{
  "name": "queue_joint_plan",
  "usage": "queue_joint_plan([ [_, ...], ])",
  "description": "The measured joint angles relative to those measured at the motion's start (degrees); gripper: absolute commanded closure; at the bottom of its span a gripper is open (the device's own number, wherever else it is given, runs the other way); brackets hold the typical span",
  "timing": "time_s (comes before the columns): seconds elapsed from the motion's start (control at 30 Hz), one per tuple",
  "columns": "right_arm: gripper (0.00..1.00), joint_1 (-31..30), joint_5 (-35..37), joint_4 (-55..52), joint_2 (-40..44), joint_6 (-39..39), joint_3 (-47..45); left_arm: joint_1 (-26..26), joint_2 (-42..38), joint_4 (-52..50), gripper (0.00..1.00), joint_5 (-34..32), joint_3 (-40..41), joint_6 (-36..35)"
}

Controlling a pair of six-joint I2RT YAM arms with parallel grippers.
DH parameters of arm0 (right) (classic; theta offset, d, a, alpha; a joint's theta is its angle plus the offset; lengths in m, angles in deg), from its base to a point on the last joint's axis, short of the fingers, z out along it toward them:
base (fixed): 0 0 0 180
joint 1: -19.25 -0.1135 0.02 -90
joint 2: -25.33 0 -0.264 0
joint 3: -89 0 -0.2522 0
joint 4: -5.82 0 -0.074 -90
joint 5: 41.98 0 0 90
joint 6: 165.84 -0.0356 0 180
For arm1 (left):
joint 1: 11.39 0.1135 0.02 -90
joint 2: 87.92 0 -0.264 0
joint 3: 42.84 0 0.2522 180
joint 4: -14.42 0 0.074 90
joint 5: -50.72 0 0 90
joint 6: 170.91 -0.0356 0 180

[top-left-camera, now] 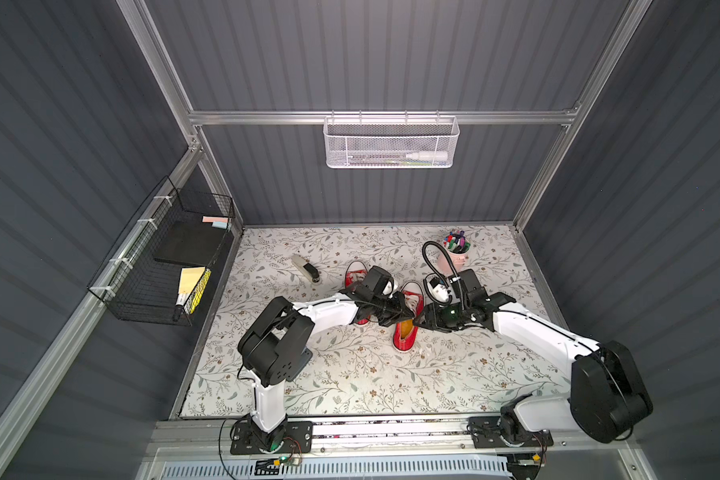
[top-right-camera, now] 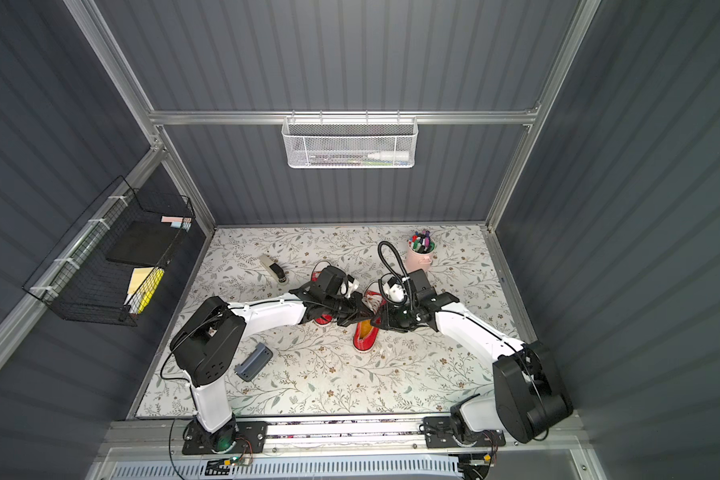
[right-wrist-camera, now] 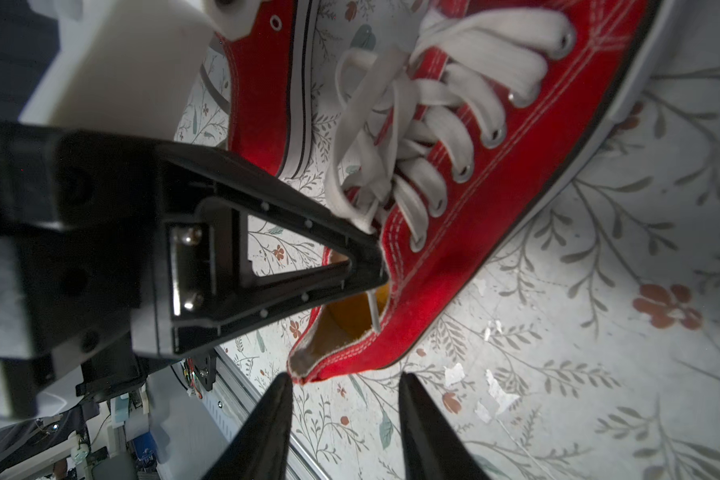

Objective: Remove the insole from the shoe
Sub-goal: Untie the shoelace on the shoe.

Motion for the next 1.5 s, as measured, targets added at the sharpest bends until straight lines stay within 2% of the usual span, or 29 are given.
queue_joint_plan([
  [0.47, 0.65, -0.13, -0.09, 2.69, -4.98, -0.63, 0.0, 0.0, 0.0, 2.34, 0.98, 0.55, 1.44, 2.19],
  [0.57, 0.69, -0.42, -0.15, 3.37, -6.25, -0.66, 0.0, 0.0, 0.0, 2.58, 0.98, 0.55, 1.53, 2.32],
  [0.67, 0.79, -0.61, -0.57, 3.93, -7.82, -0.68, 0.35, 0.0, 0.0, 2.58, 0.97, 0.57, 1.53, 2.32],
  [0.77, 0.91, -0.7, -0.72, 4.24, -8.31, -0.72, 0.61, 0.0, 0.0, 2.54, 0.88, 0.5, 1.53, 2.27],
  [0.9, 0.97, -0.7, -0.7, 4.2, -8.26, -0.5, 0.81, 0.0, -0.07, 1.05, 0.59, -0.48, 1.27, 1.07],
  [0.97, 0.97, -0.74, -0.66, 4.02, -7.98, -0.31, 0.83, -0.02, -0.59, -0.52, 0.51, -2.29, 1.14, -0.09],
  [1.27, 0.99, -0.81, -0.48, 2.1, -5.68, 0.87, 0.83, -0.22, -11.23, -10.29, 0.49, -15.74, 1.11, -11.47],
  [1.5, 1.0, -0.81, -0.46, -0.13, -5.25, 1.55, 0.85, -1.6, -11.15, -16.83, 0.48, -20.22, 1.05, -20.72],
])
